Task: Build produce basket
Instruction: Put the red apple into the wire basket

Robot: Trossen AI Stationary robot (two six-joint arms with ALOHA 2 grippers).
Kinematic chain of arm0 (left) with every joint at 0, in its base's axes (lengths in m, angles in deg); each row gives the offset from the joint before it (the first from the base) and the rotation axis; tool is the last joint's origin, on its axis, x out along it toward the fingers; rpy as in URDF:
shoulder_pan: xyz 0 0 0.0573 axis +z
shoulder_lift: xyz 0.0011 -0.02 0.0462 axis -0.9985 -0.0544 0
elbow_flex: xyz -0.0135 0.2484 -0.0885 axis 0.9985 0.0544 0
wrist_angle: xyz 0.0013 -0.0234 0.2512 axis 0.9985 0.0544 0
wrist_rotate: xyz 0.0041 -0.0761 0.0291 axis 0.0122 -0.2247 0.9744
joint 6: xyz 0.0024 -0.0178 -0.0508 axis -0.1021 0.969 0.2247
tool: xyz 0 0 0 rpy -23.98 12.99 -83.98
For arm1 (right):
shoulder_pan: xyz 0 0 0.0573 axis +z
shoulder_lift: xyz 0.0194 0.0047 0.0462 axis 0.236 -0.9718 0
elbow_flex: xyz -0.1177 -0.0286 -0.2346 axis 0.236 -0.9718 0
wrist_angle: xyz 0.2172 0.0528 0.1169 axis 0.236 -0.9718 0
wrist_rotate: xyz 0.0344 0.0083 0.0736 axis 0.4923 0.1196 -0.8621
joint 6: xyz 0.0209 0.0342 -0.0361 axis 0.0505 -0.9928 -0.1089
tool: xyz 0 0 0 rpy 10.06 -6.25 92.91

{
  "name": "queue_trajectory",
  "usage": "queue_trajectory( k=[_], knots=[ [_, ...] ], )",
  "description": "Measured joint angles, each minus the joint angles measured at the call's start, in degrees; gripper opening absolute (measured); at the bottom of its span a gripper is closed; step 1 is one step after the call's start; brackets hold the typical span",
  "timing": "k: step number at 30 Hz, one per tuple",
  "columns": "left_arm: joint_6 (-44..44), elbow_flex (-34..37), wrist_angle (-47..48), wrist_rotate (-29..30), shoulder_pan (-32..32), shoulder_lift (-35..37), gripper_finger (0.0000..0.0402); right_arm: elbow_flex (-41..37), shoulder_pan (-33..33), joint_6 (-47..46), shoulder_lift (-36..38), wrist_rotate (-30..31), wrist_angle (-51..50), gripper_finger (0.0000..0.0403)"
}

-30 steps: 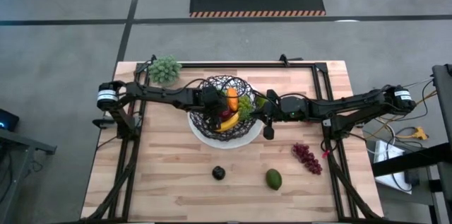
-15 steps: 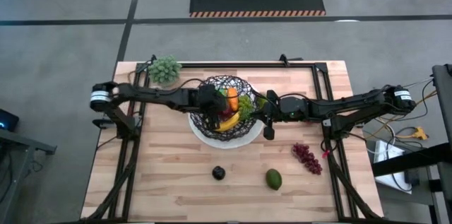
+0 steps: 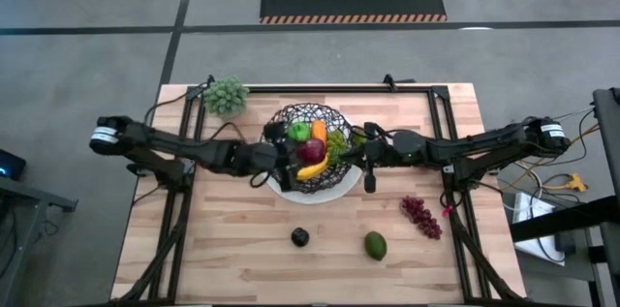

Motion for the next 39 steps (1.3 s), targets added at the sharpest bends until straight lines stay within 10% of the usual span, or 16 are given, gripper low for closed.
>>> queue_trajectory(
  k=[7,21,30,39],
  knots=[
    [-0.6,8.0,-14.7,0.5,-2.3,4.2,0.0243,-6.2,0.0,1.4,0.0,-0.2,19.3,0.0009],
    [0.1,10.4,-11.5,0.4,-1.7,3.5,0.0244,-4.6,-0.2,-2.9,0.0,1.3,15.9,0.0046],
    [8.3,10.6,2.2,-0.1,1.1,2.6,0.0230,10.8,-1.5,-11.2,-3.2,10.8,-20.6,0.0072],
    [8.6,10.1,3.8,-8.9,7.8,-1.4,0.0056,27.1,-7.9,-10.8,-17.3,1.3,-38.3,0.0010]
  ],
)
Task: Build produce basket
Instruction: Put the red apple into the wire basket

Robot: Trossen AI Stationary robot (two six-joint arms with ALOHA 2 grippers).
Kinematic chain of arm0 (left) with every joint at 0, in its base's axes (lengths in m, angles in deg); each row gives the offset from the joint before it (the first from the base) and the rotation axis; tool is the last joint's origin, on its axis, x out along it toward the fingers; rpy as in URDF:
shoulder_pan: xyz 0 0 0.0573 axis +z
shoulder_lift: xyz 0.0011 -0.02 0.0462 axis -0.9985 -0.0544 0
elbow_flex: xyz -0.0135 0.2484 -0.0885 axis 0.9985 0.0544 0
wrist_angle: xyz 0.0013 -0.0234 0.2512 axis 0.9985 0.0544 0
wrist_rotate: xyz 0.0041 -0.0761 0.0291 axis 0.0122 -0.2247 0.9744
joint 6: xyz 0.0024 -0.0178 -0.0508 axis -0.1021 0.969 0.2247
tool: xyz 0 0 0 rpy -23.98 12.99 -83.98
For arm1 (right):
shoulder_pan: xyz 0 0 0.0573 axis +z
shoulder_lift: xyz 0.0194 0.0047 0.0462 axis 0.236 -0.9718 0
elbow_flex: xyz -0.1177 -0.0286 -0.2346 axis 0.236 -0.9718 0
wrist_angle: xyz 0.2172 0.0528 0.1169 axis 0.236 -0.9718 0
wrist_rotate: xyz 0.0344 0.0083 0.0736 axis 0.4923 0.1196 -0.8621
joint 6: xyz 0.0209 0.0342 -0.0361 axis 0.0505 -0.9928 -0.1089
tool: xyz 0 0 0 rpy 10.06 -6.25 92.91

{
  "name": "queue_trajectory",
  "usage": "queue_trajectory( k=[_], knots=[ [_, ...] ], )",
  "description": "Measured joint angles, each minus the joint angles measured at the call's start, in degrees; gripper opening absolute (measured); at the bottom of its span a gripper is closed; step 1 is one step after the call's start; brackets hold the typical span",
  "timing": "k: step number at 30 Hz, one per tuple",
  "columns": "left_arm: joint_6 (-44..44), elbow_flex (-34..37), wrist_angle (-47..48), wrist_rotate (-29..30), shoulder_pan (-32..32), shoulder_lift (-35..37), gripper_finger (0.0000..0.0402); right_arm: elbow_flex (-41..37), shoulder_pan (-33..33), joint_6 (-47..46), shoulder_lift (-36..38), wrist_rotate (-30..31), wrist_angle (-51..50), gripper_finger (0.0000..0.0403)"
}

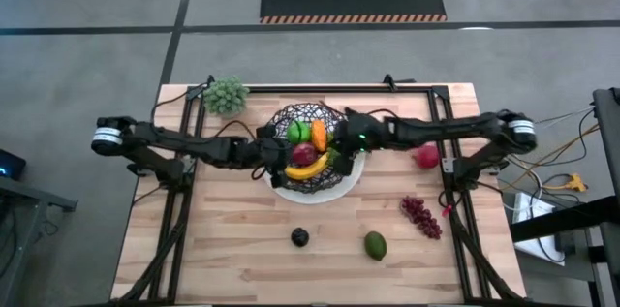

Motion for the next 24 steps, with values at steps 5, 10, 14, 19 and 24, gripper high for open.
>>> queue_trajectory(
  k=[5,10,14,19,24],
  knots=[
    [0.0,0.0,-0.3,-1.9,1.9,-0.8,0.0010,5.5,-4.1,-0.7,-8.7,-9.1,-3.2,0.0009],
    [0.0,-0.1,-0.7,-2.0,2.1,-0.9,0.0002,10.1,-5.9,-1.7,-14.9,-12.9,-6.4,0.0009],
    [0.0,0.5,-0.7,-2.2,2.2,-1.1,0.0001,12.8,-6.2,-1.6,-17.7,-13.0,-7.7,0.0009],
    [0.7,2.4,-2.7,-2.2,2.4,-1.3,0.0001,14.8,-6.2,-0.8,-18.2,-11.0,-10.4,0.0009],
    [1.6,3.7,-3.5,-2.2,2.4,-1.3,0.0001,16.0,-6.4,-0.7,-17.4,-6.9,-14.5,0.0009]
  ],
)
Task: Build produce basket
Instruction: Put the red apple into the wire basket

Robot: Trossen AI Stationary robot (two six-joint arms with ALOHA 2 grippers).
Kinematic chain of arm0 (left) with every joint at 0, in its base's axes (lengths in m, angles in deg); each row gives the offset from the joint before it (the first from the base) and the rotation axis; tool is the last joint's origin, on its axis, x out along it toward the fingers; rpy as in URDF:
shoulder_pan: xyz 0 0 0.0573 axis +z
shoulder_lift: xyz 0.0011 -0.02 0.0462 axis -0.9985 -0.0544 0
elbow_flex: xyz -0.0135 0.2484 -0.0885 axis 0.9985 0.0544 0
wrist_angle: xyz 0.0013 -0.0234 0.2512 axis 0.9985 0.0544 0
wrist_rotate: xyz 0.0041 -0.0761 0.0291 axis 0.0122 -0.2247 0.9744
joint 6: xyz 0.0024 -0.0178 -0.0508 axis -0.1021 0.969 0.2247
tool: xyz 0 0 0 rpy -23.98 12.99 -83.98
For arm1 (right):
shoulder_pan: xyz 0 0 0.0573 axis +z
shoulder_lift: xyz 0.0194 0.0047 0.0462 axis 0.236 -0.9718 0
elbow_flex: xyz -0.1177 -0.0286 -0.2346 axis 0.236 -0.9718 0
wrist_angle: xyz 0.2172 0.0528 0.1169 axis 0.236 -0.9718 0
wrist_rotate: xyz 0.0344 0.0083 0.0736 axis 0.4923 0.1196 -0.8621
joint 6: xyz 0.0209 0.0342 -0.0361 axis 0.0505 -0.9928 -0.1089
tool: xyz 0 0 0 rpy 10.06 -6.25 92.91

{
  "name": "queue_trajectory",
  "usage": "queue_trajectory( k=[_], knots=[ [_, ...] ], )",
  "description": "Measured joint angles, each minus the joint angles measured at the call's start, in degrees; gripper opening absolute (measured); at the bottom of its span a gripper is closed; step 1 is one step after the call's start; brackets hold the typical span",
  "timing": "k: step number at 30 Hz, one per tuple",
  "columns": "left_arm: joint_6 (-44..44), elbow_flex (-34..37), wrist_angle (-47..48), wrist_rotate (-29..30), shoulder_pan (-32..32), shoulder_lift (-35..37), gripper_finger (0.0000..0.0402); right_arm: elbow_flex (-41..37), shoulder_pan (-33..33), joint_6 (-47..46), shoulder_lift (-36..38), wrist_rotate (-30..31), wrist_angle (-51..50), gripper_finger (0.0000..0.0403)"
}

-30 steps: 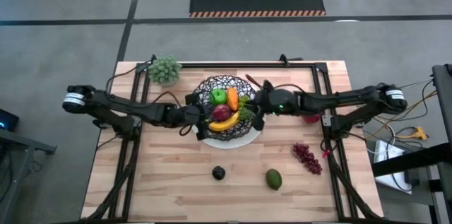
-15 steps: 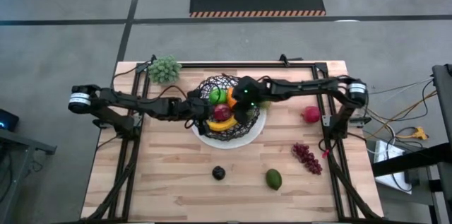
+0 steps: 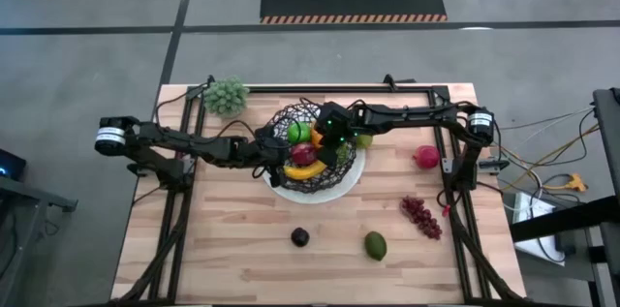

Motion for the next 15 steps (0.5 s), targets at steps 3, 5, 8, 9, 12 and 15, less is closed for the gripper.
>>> queue_trajectory(
  k=[3,5,8,9,12,15],
  knots=[
    [0.0,0.1,-0.6,0.0,0.0,0.0,0.0001,-0.3,-0.1,0.2,0.0,0.1,0.0,0.0009],
    [0.0,0.1,-1.0,0.0,0.0,0.0,0.0001,-0.5,-0.1,0.2,-0.7,0.0,0.7,0.0008],
    [0.0,0.1,-1.8,0.0,0.0,0.0,0.0001,-0.6,-0.1,0.4,-2.0,-0.1,1.4,0.0008],
    [0.0,0.1,-2.2,0.0,0.0,0.0,0.0001,-0.6,-0.1,0.5,-2.4,-0.3,2.2,0.0009],
    [-0.1,-0.2,-2.2,0.0,0.0,1.0,0.0001,-0.6,0.0,0.7,-2.9,-1.1,3.4,0.0009],
    [-0.1,-0.7,-2.3,0.0,-0.3,3.6,0.0001,-0.6,0.0,0.8,-3.2,-4.2,5.1,0.0009]
  ],
)
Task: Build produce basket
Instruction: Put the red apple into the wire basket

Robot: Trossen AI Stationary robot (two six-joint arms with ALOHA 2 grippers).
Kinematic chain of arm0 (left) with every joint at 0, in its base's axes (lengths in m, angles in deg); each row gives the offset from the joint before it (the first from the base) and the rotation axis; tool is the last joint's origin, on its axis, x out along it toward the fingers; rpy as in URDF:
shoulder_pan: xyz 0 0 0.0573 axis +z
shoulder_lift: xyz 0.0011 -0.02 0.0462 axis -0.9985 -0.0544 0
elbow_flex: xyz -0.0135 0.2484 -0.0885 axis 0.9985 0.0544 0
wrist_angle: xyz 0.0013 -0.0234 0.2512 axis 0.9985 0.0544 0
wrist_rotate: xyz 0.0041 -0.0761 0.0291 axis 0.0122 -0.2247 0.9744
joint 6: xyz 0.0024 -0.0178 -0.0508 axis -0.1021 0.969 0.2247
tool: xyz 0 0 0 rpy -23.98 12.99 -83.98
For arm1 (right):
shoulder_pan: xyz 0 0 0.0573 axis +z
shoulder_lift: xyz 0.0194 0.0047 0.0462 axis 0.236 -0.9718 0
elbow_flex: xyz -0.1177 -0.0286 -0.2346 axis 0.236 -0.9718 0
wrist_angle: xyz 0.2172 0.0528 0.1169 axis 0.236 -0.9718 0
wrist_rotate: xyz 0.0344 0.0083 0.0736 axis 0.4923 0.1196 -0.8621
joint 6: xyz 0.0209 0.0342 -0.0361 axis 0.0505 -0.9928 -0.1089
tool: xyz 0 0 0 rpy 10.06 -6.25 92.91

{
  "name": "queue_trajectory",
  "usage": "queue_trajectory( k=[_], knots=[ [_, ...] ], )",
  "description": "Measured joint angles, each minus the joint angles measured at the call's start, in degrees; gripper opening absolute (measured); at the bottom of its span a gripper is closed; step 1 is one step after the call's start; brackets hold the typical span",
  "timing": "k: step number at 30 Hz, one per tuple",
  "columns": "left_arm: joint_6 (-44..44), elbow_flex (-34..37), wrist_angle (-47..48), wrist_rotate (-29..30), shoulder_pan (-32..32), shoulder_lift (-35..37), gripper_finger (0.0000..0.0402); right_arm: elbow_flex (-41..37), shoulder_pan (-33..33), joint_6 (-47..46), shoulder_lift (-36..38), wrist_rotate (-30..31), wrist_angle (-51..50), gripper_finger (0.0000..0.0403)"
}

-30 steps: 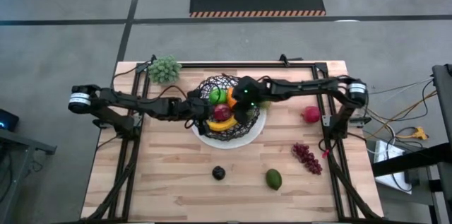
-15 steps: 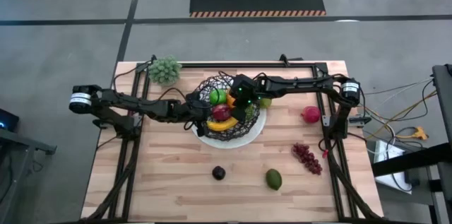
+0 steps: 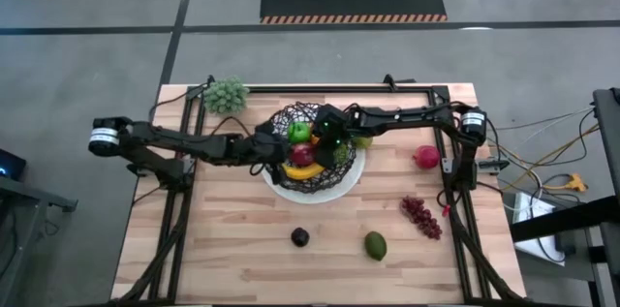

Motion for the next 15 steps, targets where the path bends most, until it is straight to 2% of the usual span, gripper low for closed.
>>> queue_trajectory(
  k=[5,12,15],
  knots=[
    [0.2,0.3,0.6,0.1,-1.9,7.3,0.0001,-0.1,0.2,-0.1,0.0,-3.7,5.7,0.0009],
    [4.0,0.5,3.2,1.2,-8.1,18.1,0.0001,-0.1,0.4,-0.8,-0.3,-3.8,13.7,0.0009],
    [4.6,1.0,4.2,2.7,-11.2,20.9,0.0001,0.2,0.4,0.7,-0.2,-3.8,12.9,0.0009]
  ],
)
